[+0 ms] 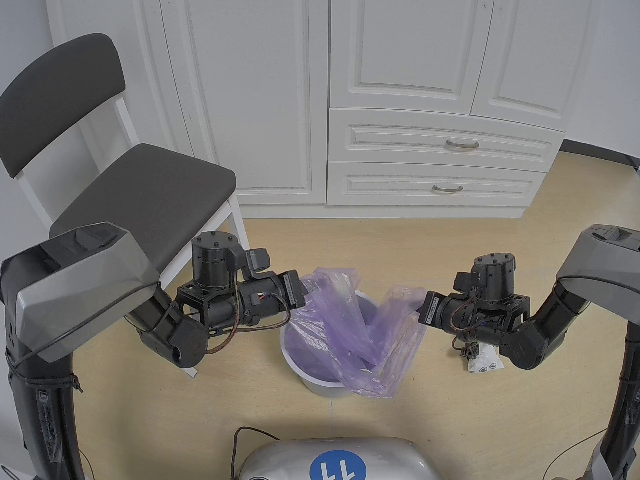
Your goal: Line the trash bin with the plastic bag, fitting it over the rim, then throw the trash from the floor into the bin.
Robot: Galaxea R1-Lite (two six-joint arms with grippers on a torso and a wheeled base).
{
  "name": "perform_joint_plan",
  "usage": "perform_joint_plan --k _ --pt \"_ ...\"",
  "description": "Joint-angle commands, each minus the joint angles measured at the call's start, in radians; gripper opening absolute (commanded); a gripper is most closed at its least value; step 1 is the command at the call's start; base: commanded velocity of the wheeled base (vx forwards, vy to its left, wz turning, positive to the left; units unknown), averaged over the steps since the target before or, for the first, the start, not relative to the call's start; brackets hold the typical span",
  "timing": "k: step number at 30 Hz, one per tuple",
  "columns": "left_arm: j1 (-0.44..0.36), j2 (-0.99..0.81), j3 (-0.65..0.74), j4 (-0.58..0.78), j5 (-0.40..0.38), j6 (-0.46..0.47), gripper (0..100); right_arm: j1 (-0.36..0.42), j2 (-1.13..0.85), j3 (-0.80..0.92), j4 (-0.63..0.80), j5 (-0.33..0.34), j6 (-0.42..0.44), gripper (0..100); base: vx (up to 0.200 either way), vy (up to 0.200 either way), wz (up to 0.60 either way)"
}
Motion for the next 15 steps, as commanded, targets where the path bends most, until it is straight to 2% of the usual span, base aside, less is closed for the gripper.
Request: perform_joint_plan --k 1,9,15 --pt "0.074 0.078 -0.061 0.012 -0.066 0.003 0 -0.018 -0.020 0.005 0.005 0.004 -0.017 0 0.000 0.000 0.00" --pt "0.118 0.222 -0.191 0.012 -0.086 0.006 0 0.009 0.054 -0.005 -0.035 0.006 -0.008 0 0.000 0.000 0.00" --pt "0.121 0.323 -0.334 0.015 -0.086 0.008 0 -0.003 0.103 0.003 -0.172 0.015 0.026 0 0.000 0.000 0.00"
